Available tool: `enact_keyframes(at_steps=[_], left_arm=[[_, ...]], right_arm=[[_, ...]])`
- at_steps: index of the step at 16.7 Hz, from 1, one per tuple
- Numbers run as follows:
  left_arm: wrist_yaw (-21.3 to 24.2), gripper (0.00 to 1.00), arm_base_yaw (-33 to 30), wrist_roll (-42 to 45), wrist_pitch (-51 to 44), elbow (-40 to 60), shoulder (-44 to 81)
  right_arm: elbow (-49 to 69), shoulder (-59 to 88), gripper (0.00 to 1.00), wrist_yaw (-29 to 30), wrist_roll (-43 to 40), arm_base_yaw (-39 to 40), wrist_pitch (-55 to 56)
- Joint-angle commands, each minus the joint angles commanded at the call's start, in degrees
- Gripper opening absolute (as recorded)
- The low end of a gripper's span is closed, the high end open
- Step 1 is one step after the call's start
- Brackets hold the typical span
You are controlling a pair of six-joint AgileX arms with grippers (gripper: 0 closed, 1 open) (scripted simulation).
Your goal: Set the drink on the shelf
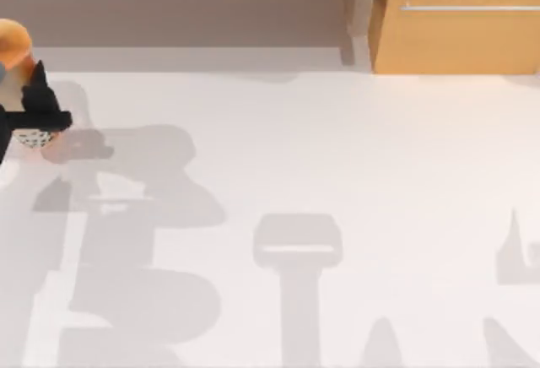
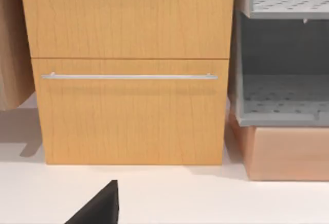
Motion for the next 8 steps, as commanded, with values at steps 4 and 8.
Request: enact_keyframes(at_steps=[4,8], left_arm=[[-1.47,0.0,-3.12,-0.41,-5.34,7.05,-5.19],[-3.99,0.0,-7.55,-1.09,-16.98,16.4,-9.45]], right_arm=[[0.0,0.0,1.0,0.0,0.0,0.0,0.0],[0.0,0.0,1.0,0.0,0.0,0.0,0.0]])
